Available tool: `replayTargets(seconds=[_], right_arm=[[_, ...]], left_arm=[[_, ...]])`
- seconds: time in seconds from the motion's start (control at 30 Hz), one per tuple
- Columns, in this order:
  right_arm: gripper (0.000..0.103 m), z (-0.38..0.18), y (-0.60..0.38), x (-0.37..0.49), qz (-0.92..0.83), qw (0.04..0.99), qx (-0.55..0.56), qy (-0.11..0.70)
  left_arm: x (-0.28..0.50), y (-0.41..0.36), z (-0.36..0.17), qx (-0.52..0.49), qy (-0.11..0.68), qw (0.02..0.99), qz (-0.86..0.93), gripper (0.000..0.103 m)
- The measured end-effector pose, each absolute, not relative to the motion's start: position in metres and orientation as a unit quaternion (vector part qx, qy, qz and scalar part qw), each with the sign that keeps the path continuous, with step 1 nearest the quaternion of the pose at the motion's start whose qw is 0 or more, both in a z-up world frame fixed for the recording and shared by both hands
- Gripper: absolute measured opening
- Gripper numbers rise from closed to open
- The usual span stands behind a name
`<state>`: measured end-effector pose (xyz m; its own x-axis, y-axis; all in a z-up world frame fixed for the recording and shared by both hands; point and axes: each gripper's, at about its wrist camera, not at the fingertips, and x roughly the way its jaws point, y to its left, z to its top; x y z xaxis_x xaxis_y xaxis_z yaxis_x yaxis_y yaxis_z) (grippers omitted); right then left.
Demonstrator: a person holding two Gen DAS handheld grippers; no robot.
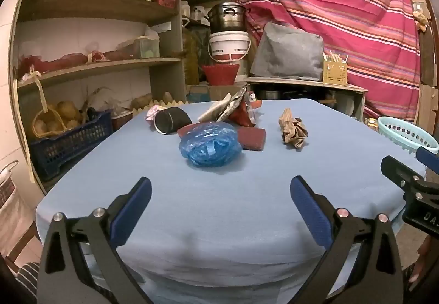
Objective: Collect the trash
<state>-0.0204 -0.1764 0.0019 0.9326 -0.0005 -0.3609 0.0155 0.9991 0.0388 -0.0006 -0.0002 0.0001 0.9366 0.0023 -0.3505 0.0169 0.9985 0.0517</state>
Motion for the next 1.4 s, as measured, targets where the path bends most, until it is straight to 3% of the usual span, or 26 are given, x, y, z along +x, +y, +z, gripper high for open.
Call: replayTargets(seconds=[1.4], right_arm=[[0.099,-0.001,-0.183,-0.019,-0.008,0.982,0.02,0.186]], left_arm=[[-0.001,0.004,0.013,0.031,0.175,0.984,-0.002,0.099]])
